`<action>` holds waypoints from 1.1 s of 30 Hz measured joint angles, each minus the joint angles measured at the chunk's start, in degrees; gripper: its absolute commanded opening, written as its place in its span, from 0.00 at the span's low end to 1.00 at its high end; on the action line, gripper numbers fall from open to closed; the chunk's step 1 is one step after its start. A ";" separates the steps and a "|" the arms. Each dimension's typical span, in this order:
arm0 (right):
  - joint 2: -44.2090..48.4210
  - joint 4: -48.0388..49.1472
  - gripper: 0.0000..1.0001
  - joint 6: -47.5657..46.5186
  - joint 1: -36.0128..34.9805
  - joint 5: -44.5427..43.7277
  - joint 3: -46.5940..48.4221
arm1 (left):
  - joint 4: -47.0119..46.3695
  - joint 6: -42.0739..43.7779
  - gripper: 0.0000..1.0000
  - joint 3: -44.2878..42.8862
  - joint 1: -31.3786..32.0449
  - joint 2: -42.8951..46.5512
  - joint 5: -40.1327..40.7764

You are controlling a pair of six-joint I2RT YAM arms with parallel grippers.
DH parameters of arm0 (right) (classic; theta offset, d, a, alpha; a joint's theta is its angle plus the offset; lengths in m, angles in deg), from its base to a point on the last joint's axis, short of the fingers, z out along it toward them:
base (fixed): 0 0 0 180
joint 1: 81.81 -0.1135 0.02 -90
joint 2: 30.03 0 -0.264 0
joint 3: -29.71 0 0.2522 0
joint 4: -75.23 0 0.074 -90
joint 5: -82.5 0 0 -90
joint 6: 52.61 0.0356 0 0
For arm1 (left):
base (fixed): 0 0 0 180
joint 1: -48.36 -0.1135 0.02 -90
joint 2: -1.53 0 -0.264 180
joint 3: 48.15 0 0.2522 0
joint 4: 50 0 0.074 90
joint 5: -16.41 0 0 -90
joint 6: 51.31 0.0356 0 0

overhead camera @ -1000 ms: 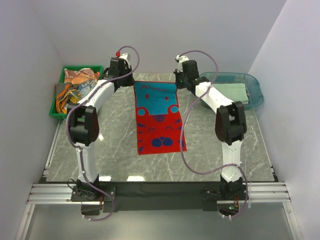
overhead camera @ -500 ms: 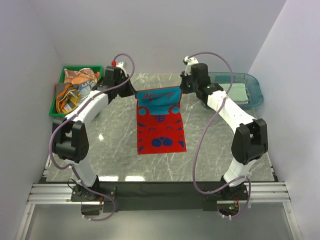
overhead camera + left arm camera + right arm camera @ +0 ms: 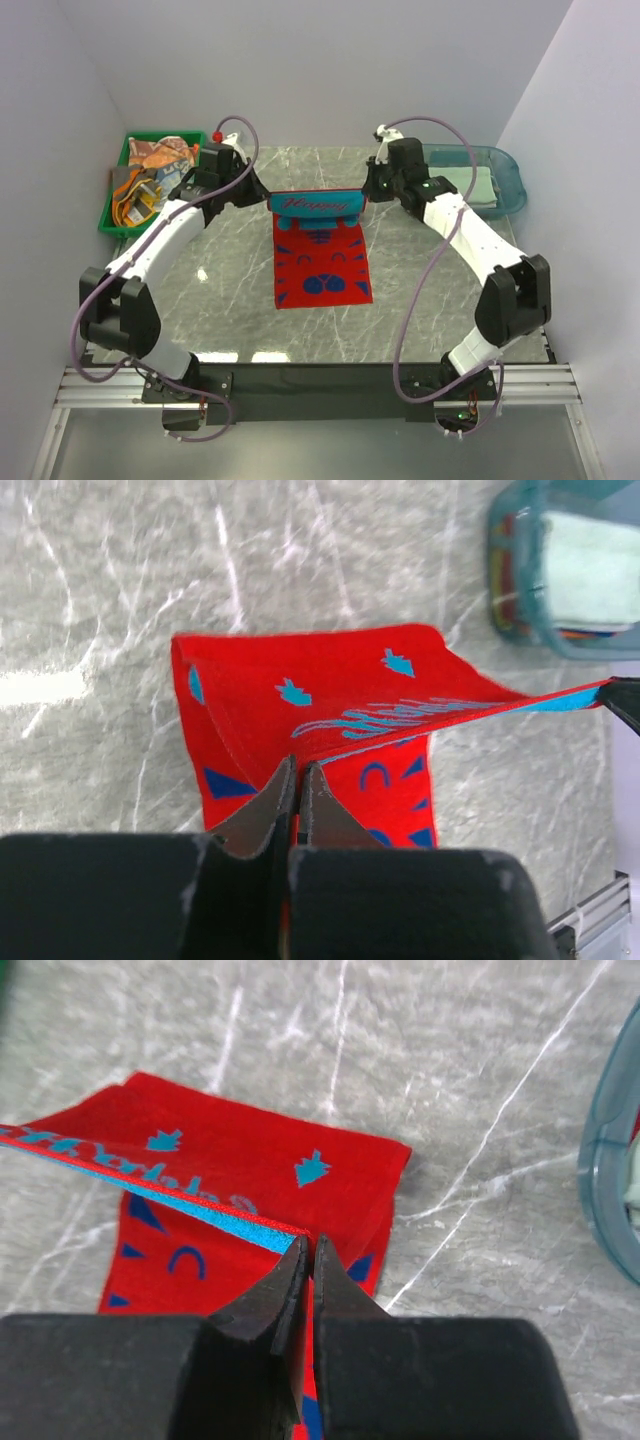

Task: Fold and stack the towels
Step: Fold the towel

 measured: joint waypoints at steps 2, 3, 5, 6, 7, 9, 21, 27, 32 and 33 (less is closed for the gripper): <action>2.21 -0.04 0.00 0.26 -0.07 0.09 -0.15 | -0.26 -0.24 0.01 0.72 0.07 2.10 -0.26; 3.48 0.11 0.00 0.42 -0.09 0.31 -0.44 | -0.35 -0.52 0.01 1.27 0.09 3.06 -0.46; 6.12 0.50 0.00 0.72 -0.13 0.85 -1.79 | -1.38 -1.20 0.01 3.52 0.22 5.68 -1.11; 7.26 0.79 0.00 1.03 -0.17 1.09 -2.91 | -1.88 -1.46 0.01 5.25 0.31 7.10 -1.64; 8.13 0.94 0.00 1.36 -0.20 1.22 -4.13 | -2.49 -1.81 0.01 6.78 0.50 8.02 -2.03; 9.31 0.98 0.00 2.45 -0.22 1.79 -7.45 | -3.72 -2.82 0.01 11.30 1.01 9.88 -2.84; 9.60 4.74 0.00 10.88 -0.22 6.62 -27.80 | -7.67 -9.09 0.01 28.50 4.26 9.62 -4.33; 5.49 7.82 0.00 12.94 -0.20 7.91 -30.05 | -9.31 -11.34 0.01 30.05 5.33 4.31 -1.73; 2.60 8.76 0.00 13.92 -0.17 8.90 -30.69 | -9.25 -11.93 0.01 30.14 5.99 2.38 0.33; 2.60 8.81 0.00 13.94 -0.17 8.90 -30.62 | -8.94 -11.91 0.01 29.86 6.05 2.43 0.68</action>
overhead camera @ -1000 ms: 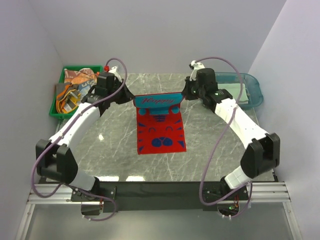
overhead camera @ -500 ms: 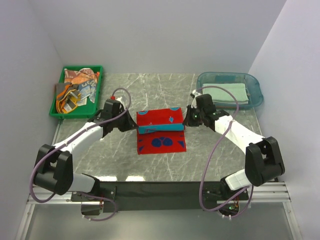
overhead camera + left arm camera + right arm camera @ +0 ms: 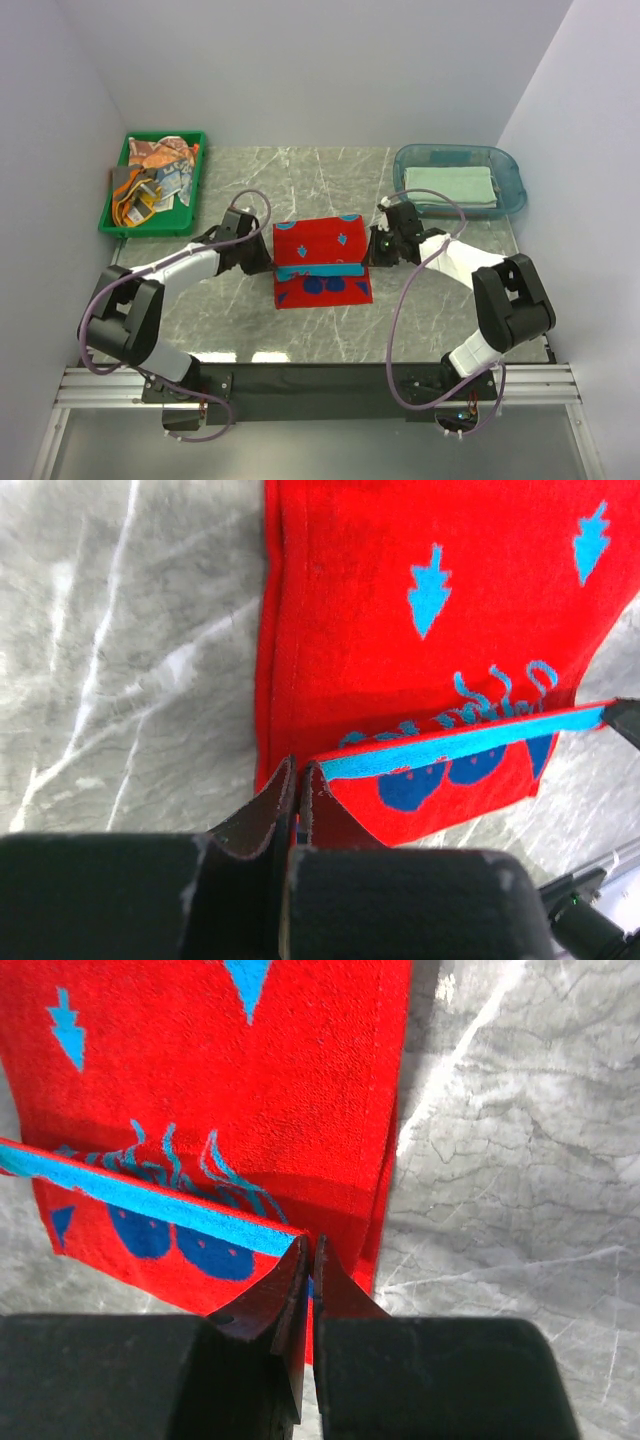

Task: Fold and stack the towels
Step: Fold the towel

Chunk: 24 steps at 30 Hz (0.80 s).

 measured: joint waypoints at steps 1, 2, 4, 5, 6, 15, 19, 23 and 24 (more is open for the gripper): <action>0.00 -0.02 0.00 -0.02 0.00 0.04 0.22 | 0.68 0.02 0.01 -0.70 0.04 0.00 0.55; 0.00 -0.09 0.00 -0.02 0.00 0.02 0.57 | 1.29 0.04 0.01 -1.57 0.09 0.00 1.16; 0.09 -0.87 0.00 -0.07 0.00 -0.20 1.75 | 3.32 0.52 0.01 -4.26 0.13 0.02 2.40; 0.33 -1.36 0.00 -0.07 0.00 -0.42 2.71 | 4.35 0.79 0.01 -5.99 0.13 0.02 3.39; 0.70 -1.75 0.00 -0.09 0.00 -0.70 3.69 | 5.42 1.20 0.01 -7.85 0.13 0.13 4.33; 7.32 -1.46 0.00 -0.04 0.07 -0.59 3.61 | 8.48 3.34 0.01 -10.62 0.81 5.29 6.84; 8.11 -1.73 0.00 0.04 0.07 -0.55 0.04 | 7.56 3.04 0.01 -4.92 2.91 6.32 5.44; 8.50 -2.23 0.00 0.24 0.07 0.28 -2.60 | 6.12 2.08 0.01 -0.09 4.90 6.19 4.72; 8.79 -2.25 0.00 0.24 0.07 0.61 -3.28 | 5.62 1.81 0.01 0.61 5.11 6.16 4.72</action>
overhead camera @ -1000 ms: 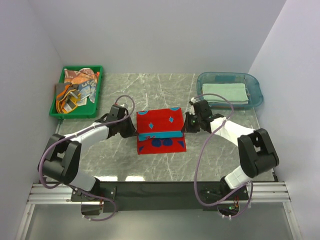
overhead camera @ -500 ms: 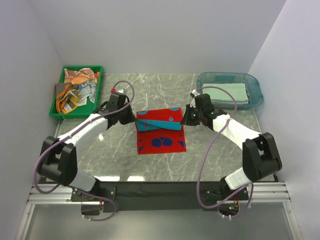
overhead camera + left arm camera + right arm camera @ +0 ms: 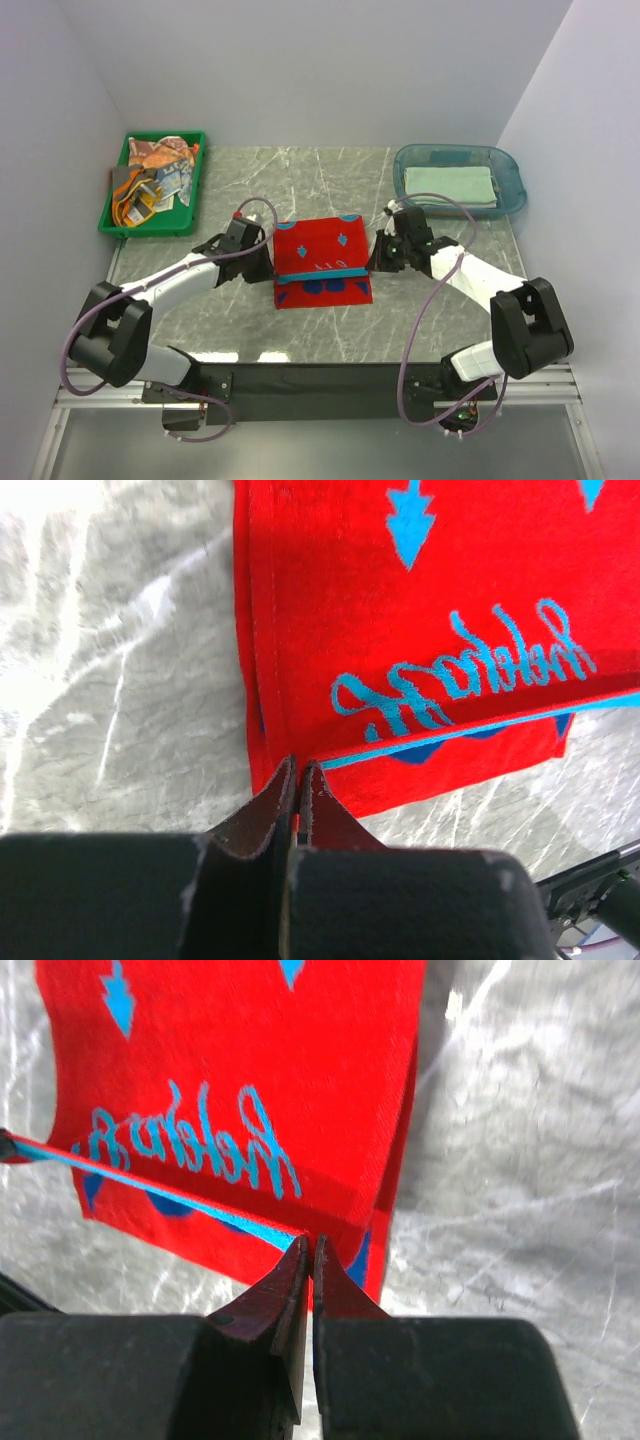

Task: Fold and stack the towels
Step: Fold the towel

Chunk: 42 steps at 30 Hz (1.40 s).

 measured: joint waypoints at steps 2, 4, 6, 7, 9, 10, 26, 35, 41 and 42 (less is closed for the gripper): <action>0.31 -0.07 0.00 0.00 0.00 0.35 -1.11 | -1.11 -0.52 0.01 1.14 0.52 -0.04 0.02; 0.33 -0.07 0.00 0.04 0.00 0.37 -1.99 | -2.03 -1.20 0.01 2.08 1.20 -0.07 0.22; 0.20 0.20 0.00 0.39 0.00 0.46 -3.15 | -2.56 -1.81 0.01 2.86 1.88 -0.26 0.33; -0.07 0.37 0.00 0.66 0.00 0.48 -3.63 | -2.89 -2.05 0.01 3.21 2.16 -0.50 0.44; -1.33 0.79 0.00 1.55 0.00 0.66 -4.55 | -3.37 -2.86 0.01 3.89 2.69 -1.38 0.70; -2.19 0.94 0.00 1.99 0.00 0.90 -4.87 | -3.52 -3.19 0.01 4.20 2.89 -1.90 0.85; 0.20 -1.55 0.00 2.82 0.00 -1.03 -0.90 | 2.34 -4.42 0.01 -3.74 3.19 -2.56 6.51; 9.73 -4.68 0.00 2.78 -0.04 0.37 -0.07 | 7.45 -3.82 0.01 -6.56 3.28 4.24 8.20; 12.83 -3.54 0.00 3.72 -1.11 1.86 -4.94 | 6.23 -3.78 0.01 -2.36 3.56 6.27 7.08; 12.63 -3.19 0.00 4.11 -1.42 2.12 -6.16 | 5.46 -3.87 0.01 -0.92 3.58 6.14 6.47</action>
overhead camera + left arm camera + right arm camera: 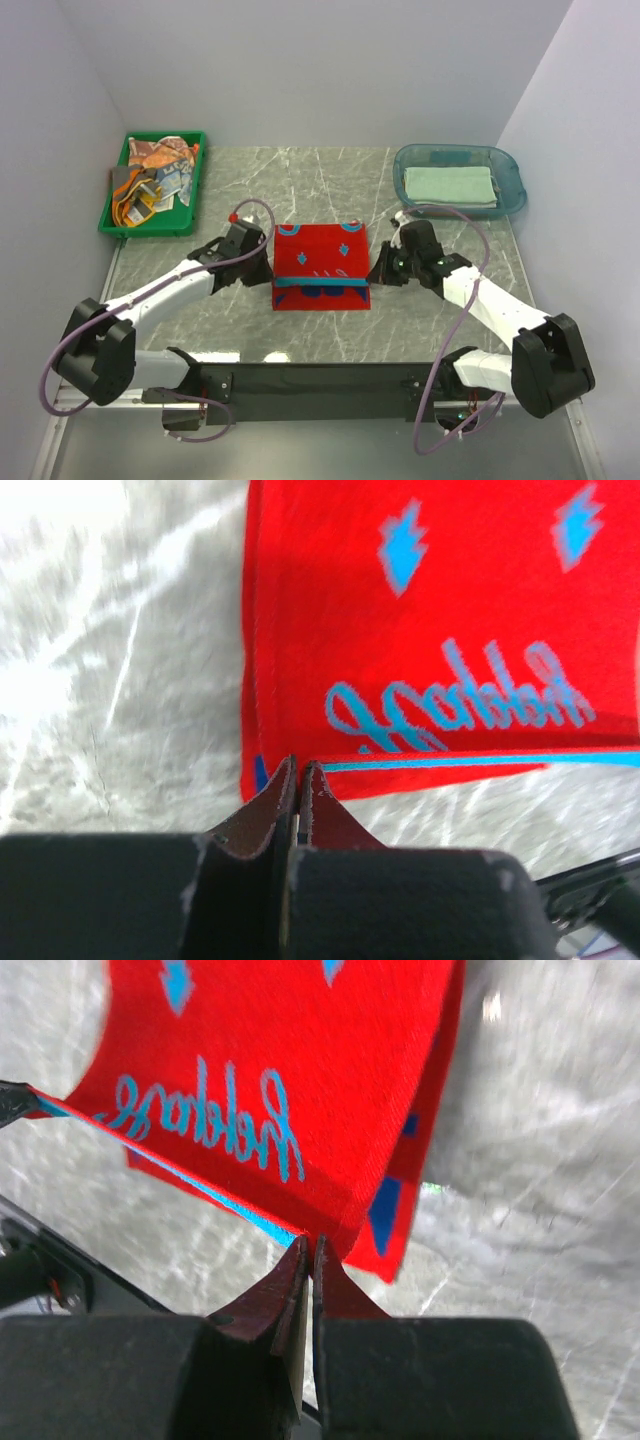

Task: Fold and stack the towels
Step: Fold the towel

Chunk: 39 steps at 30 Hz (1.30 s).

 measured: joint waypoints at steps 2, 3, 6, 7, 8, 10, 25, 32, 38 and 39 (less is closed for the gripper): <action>-1.29 1.22 0.00 0.55 -0.39 0.42 -2.23 | -0.83 -0.20 0.01 2.16 0.15 -0.76 -1.16; -2.47 1.92 0.00 0.83 -0.44 0.57 -3.15 | -1.79 -0.55 0.01 3.39 0.20 -1.57 -1.77; -6.67 4.31 0.00 1.68 -0.55 0.83 -4.96 | -4.15 -1.20 0.01 5.51 0.24 -4.11 -2.89; -7.78 5.09 0.00 1.84 -0.55 0.83 -5.35 | -4.85 -1.44 0.02 5.90 0.24 -4.98 -3.28; -8.70 5.84 0.00 1.90 -0.55 0.83 -5.73 | -5.38 -1.64 0.03 6.21 0.24 -5.60 -3.54; -9.92 6.80 0.00 2.05 -0.57 0.83 -6.32 | -6.25 -2.05 0.05 6.60 0.39 -6.51 -3.76; -5.66 3.65 0.04 1.38 -2.93 -5.99 -8.68 | -0.46 -2.16 0.08 9.88 -0.26 -0.02 4.98; -5.01 2.21 0.32 1.07 -4.09 -7.26 -8.63 | 1.70 -2.29 0.53 9.88 -0.17 1.95 5.79; -1.36 -1.29 0.47 0.26 -9.49 -7.61 -8.22 | 3.67 -2.67 0.64 6.67 1.49 7.41 5.64; -0.17 -2.16 0.47 0.13 -10.56 -7.61 -8.22 | 3.82 -2.75 0.64 5.42 2.10 7.63 5.68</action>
